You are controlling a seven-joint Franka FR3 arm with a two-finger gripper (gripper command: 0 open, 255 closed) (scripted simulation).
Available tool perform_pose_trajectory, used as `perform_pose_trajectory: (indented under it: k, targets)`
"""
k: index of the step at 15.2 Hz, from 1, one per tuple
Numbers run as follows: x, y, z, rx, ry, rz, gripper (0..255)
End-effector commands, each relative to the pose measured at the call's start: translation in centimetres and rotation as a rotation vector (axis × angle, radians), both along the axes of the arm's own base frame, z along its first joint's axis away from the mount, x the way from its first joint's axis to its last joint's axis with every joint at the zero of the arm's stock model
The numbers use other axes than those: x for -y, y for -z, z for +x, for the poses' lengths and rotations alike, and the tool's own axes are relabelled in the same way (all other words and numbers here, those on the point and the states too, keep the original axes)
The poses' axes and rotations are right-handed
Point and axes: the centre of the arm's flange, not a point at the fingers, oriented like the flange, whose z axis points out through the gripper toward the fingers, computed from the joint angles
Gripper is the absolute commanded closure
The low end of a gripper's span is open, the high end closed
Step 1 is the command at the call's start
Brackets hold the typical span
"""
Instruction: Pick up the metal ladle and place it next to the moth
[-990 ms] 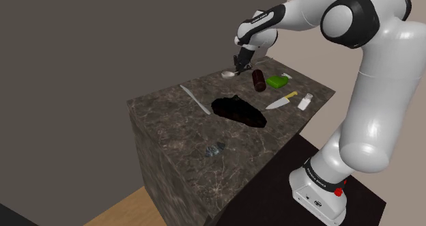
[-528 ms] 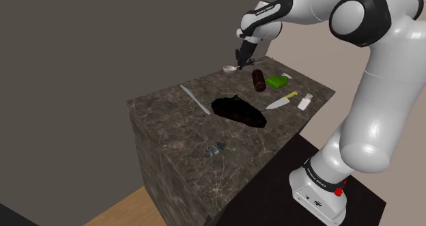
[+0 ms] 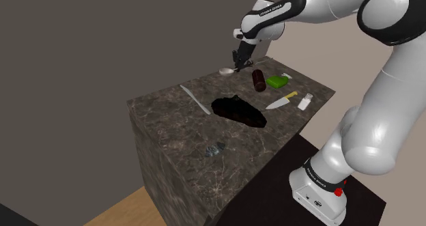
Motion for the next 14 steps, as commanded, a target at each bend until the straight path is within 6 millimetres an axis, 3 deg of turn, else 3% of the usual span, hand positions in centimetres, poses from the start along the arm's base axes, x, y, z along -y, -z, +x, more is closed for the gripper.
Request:
perform_pose_trajectory:
  k: [1, 14]
  targets:
    - [-2.3, -0.2, -1.3, 0.0, 0.001, 0.0, 255]
    - [-17.1, -0.3, -10.0, 0.0, 0.001, 0.0, 255]
